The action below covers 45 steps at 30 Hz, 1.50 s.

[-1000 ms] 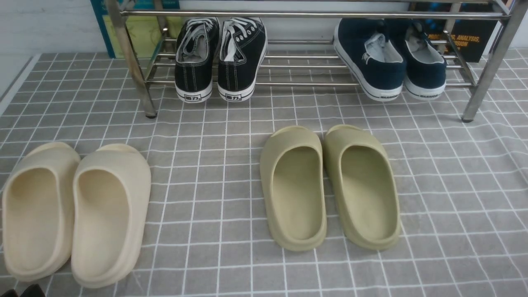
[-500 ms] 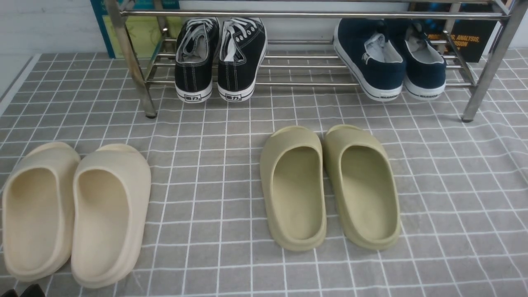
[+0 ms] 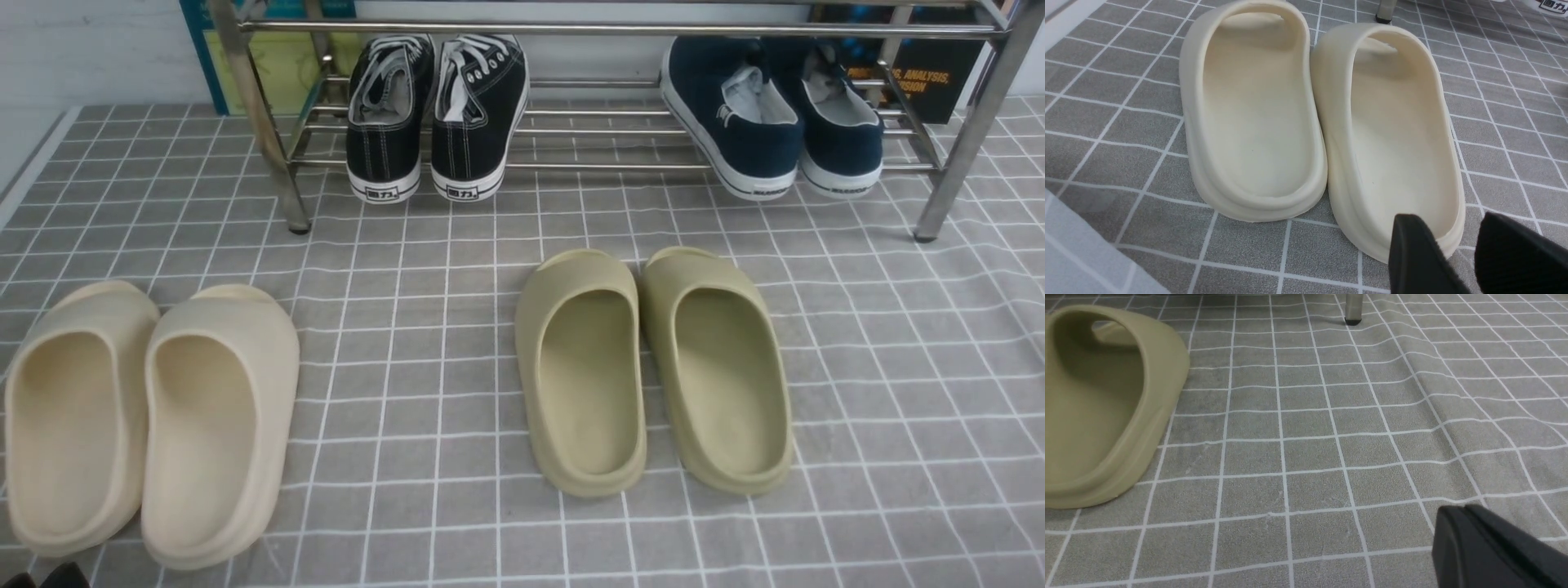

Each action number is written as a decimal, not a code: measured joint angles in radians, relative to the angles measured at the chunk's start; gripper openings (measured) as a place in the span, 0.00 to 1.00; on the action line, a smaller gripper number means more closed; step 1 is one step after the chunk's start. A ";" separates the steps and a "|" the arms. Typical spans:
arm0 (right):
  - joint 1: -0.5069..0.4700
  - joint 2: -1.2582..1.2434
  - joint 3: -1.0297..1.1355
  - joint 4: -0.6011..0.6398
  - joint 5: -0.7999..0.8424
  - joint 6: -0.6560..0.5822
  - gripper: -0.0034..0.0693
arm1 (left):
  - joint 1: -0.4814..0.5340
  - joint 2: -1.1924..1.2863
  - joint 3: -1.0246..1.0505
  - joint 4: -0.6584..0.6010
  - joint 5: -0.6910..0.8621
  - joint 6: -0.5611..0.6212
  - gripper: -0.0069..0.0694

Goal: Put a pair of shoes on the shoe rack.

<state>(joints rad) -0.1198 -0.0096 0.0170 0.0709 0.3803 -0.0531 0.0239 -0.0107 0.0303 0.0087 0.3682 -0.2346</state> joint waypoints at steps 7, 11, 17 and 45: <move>0.013 0.000 0.000 -0.004 0.000 -0.001 0.04 | 0.000 0.000 0.000 0.000 0.000 0.000 0.40; 0.058 0.000 0.000 -0.050 0.001 0.047 0.04 | 0.000 0.000 0.000 0.000 0.000 0.000 0.40; 0.063 0.000 0.000 -0.094 0.001 0.113 0.04 | 0.000 0.000 0.000 0.000 0.000 0.000 0.40; 0.063 0.000 0.000 -0.099 0.001 0.121 0.06 | 0.000 0.000 0.000 0.001 0.000 0.000 0.40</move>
<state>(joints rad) -0.0563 -0.0096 0.0170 -0.0279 0.3815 0.0676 0.0239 -0.0107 0.0303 0.0096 0.3682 -0.2346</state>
